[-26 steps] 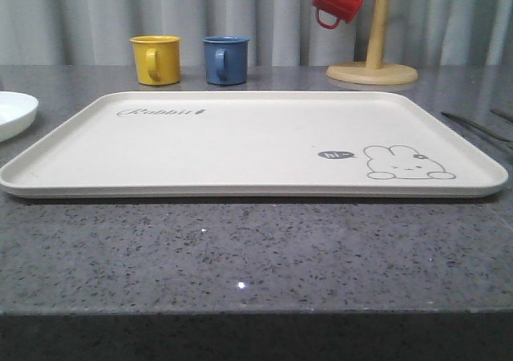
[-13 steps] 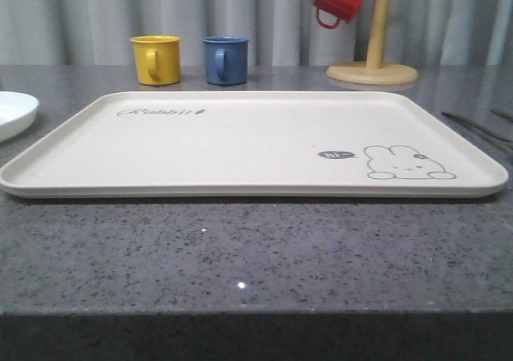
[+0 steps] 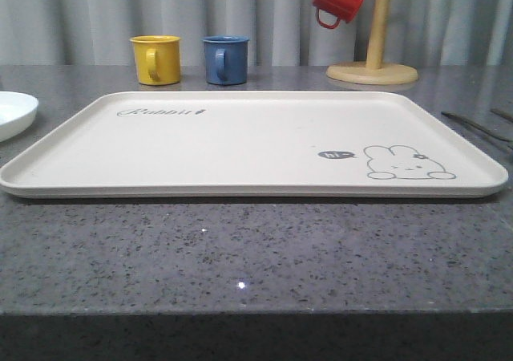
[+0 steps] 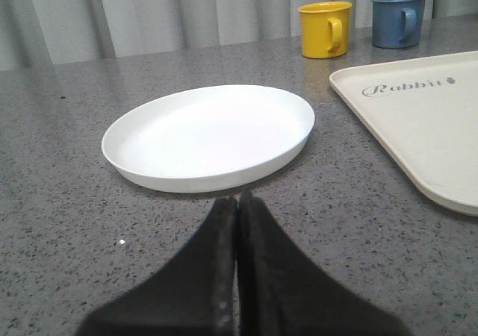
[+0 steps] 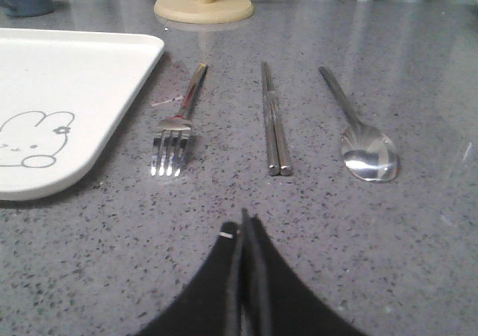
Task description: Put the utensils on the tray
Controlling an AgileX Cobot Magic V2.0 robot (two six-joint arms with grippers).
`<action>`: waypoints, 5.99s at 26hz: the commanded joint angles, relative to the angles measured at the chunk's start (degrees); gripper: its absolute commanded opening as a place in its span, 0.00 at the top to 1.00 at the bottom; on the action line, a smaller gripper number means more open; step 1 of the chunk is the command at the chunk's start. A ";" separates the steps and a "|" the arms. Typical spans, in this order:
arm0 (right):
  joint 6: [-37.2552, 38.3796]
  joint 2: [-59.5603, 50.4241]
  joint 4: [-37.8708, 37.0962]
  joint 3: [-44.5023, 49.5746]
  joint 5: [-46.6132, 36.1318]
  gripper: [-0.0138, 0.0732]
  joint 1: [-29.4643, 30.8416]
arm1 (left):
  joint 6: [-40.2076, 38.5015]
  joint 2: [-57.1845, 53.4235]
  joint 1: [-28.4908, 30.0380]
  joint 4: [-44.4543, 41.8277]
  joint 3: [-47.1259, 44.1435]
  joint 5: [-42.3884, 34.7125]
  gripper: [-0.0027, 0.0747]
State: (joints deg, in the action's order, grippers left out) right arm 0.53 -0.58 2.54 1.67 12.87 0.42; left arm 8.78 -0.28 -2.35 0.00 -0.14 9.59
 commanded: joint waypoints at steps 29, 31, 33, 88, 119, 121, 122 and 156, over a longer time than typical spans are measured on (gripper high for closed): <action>-0.53 -0.01 -0.42 -15.44 -11.15 0.92 0.28 | -0.58 0.77 -0.20 1.62 12.72 -16.74 0.99; -0.53 2.62 -0.34 -20.53 -7.80 0.92 0.28 | -0.58 4.14 -0.20 1.39 18.02 -9.59 0.99; -0.53 6.71 0.53 -25.34 -3.45 0.92 0.28 | -0.58 8.09 -0.20 0.93 21.58 -5.08 0.99; -0.53 22.05 0.94 -36.35 4.63 0.08 0.28 | 4.61 83.50 -7.95 -4.89 65.38 39.00 0.26; -0.53 22.05 0.94 -36.35 4.63 0.09 0.28 | 4.36 83.93 -9.89 -7.31 68.45 40.77 0.99; -0.53 22.05 0.94 -36.35 4.63 0.09 0.28 | 4.23 82.67 -11.28 -7.89 69.80 40.77 0.99; -0.53 22.05 0.94 -36.35 4.63 0.09 0.28 | 4.23 81.85 -11.97 -8.07 70.41 40.77 0.99; -0.53 22.05 0.94 -36.35 4.63 0.09 0.28 | 4.23 90.89 -42.41 -5.48 76.47 38.41 0.95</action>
State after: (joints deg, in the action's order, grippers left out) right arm 0.53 20.66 3.53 -32.84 21.88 0.42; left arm 13.55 92.44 -44.39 -6.48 74.45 50.70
